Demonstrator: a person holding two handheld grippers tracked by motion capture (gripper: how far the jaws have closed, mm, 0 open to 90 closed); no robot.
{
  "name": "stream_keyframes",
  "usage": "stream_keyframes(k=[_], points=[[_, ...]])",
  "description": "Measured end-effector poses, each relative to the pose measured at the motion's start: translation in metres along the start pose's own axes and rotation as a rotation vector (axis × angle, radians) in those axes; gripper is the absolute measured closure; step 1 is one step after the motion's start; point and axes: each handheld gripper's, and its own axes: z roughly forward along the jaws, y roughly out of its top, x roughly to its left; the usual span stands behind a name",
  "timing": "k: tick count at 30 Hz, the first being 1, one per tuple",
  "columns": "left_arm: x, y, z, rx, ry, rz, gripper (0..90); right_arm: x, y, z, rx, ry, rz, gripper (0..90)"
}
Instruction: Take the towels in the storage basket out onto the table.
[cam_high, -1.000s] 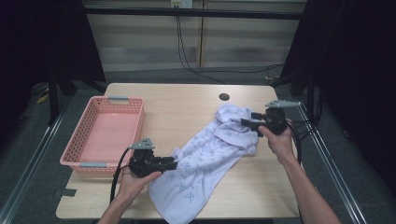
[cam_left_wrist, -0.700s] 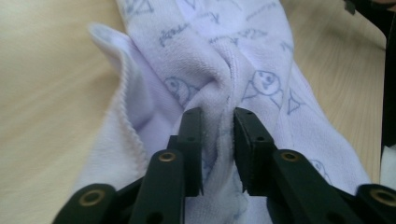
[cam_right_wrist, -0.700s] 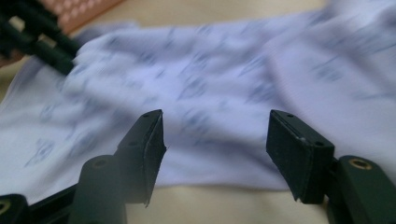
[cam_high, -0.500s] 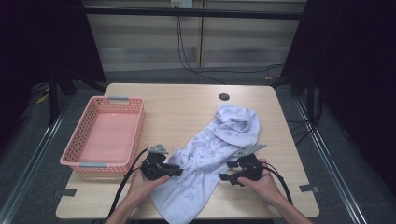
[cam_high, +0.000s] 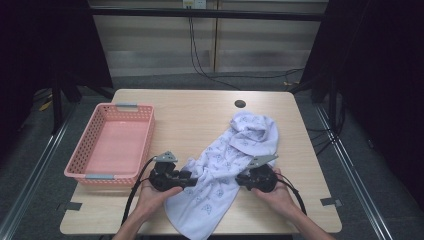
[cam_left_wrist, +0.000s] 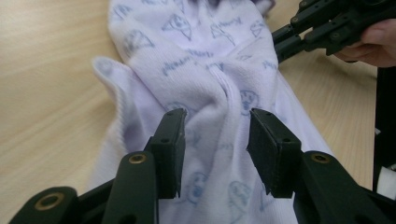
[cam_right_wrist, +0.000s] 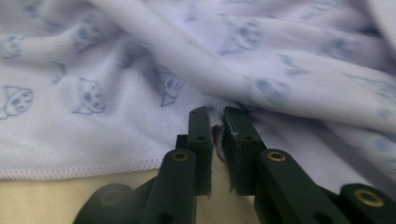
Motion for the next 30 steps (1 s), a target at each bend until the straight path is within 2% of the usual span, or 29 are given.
stream_keyframes(k=[1, 2, 3, 6, 7, 8, 9, 10, 11, 13, 14, 16, 18, 19, 21, 22, 23, 24, 25, 26, 28, 29, 30], points=[[0.001, 0.001, -0.001, -0.011, 0.005, -0.003, 55.7, -0.026, -0.008, -0.011, 0.000, -0.042, 0.063, 84.4], [0.001, 0.001, -0.001, -0.011, 0.005, -0.003, 55.7, -0.026, -0.008, -0.011, 0.000, -0.042, 0.063, 84.4], [0.002, 0.001, -0.001, -0.010, 0.008, 0.001, 56.8, -0.049, -0.015, -0.021, 0.004, -0.097, 0.103, 84.6], [0.002, 0.003, 0.002, -0.003, 0.008, 0.011, 57.9, -0.077, -0.023, -0.030, -0.004, -0.151, 0.167, 84.8], [0.002, 0.003, 0.002, -0.003, 0.008, 0.011, 58.4, -0.077, -0.023, -0.030, -0.004, -0.151, 0.167, 84.8], [0.001, 0.006, 0.003, -0.001, 0.016, 0.018, 58.4, -0.086, -0.026, -0.033, -0.008, -0.172, 0.180, 84.8], [0.002, 0.010, 0.004, -0.005, 0.019, 0.028, 58.4, -0.103, -0.030, -0.037, -0.022, -0.202, 0.213, 83.8], [0.003, 0.014, 0.006, -0.025, 0.017, 0.028, 58.4, -0.105, -0.031, -0.038, -0.025, -0.200, 0.215, 80.4], [0.003, 0.016, 0.008, -0.031, 0.012, 0.021, 58.8, -0.108, -0.033, -0.041, -0.042, -0.187, 0.227, 71.2], [0.003, 0.023, 0.014, -0.027, 0.012, 0.039, 59.1, -0.104, -0.033, -0.048, -0.072, -0.180, 0.239, 61.2], [0.003, 0.025, 0.018, -0.040, -0.004, 0.039, 59.5, -0.097, -0.033, -0.055, -0.097, -0.174, 0.221, 58.1], [0.003, 0.029, 0.025, -0.030, -0.015, 0.037, 59.4, -0.084, -0.034, -0.066, -0.135, -0.138, 0.210, 56.7], [0.004, 0.030, 0.036, -0.009, -0.004, 0.045, 59.3, -0.070, -0.040, -0.075, -0.151, -0.091, 0.193, 56.7], [0.005, 0.029, 0.041, 0.000, -0.008, 0.042, 58.7, -0.059, -0.045, -0.078, -0.148, -0.045, 0.187, 55.4], [0.005, 0.028, 0.049, 0.030, 0.011, 0.047, 58.6, -0.040, -0.055, -0.081, -0.130, 0.000, 0.145, 52.8], [0.006, 0.027, 0.054, 0.053, 0.004, 0.050, 61.0, -0.033, -0.058, -0.082, -0.119, 0.016, 0.127, 51.4], [0.005, 0.026, 0.055, 0.063, 0.000, 0.073, 76.9, -0.021, -0.065, -0.082, -0.109, 0.046, 0.116, 49.1], [0.005, 0.026, 0.055, 0.063, 0.000, 0.073, 88.2, -0.021, -0.065, -0.082, -0.109, 0.046, 0.116, 49.1], [0.005, 0.026, 0.056, 0.074, 0.003, 0.083, 88.2, -0.015, -0.068, -0.081, -0.093, 0.068, 0.112, 47.9], [0.006, 0.026, 0.055, 0.072, -0.011, 0.069, 88.7, -0.010, -0.070, -0.079, -0.078, 0.075, 0.098, 46.3], [0.005, 0.027, 0.049, 0.060, -0.002, 0.064, 88.9, -0.001, -0.072, -0.076, -0.061, 0.095, 0.075, 44.7], [0.006, 0.027, 0.039, 0.021, -0.004, 0.052, 88.9, 0.002, -0.072, -0.074, -0.053, 0.106, 0.070, 44.4], [0.006, 0.027, 0.032, 0.005, -0.005, 0.047, 89.0, 0.008, -0.072, -0.069, -0.029, 0.108, 0.031, 42.4]])
